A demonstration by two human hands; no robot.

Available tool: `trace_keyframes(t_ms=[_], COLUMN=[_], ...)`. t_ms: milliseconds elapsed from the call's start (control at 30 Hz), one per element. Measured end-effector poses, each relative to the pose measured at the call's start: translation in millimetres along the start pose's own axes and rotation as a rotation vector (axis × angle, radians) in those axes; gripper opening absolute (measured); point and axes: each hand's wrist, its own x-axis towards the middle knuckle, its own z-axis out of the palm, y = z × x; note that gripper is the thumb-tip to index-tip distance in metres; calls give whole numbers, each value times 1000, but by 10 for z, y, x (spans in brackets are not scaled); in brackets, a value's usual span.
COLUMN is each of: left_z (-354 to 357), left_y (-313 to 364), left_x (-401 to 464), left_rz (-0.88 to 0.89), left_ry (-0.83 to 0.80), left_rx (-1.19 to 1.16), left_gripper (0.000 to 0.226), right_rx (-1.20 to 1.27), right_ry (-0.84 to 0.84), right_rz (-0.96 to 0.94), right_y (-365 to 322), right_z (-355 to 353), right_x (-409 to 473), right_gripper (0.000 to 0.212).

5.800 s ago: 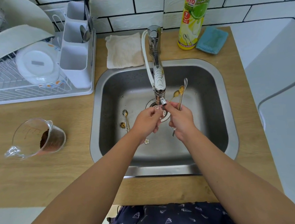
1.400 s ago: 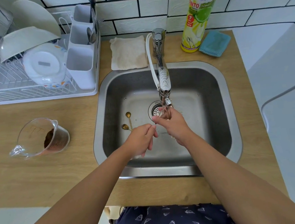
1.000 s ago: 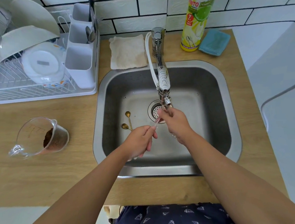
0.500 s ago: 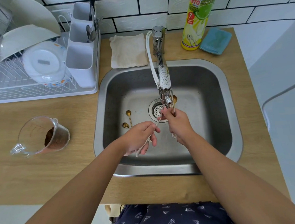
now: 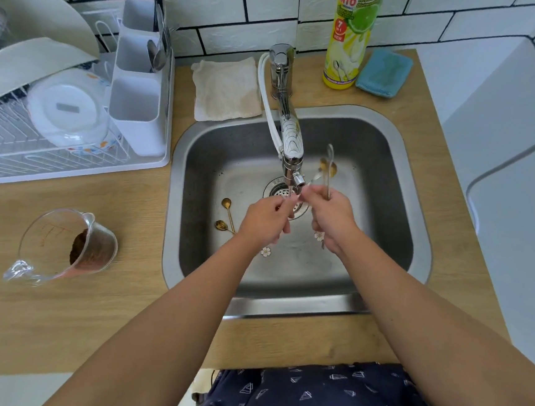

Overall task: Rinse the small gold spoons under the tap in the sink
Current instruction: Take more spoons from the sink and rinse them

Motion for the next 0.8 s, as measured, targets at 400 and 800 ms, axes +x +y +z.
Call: trace_keyframes(t_ms=[400, 800], left_z=[39, 118], left_y=[50, 69], left_x=[206, 101], left_rz=[-57, -82], left_ry=[206, 147], left_rx=[62, -136], left_gripper=[50, 50], right_rx=[110, 140], right_ry=[138, 154], right_rz=[17, -16], right_y=[-97, -83], right_z=[-103, 14], right_x=[48, 18], right_gripper=[11, 28])
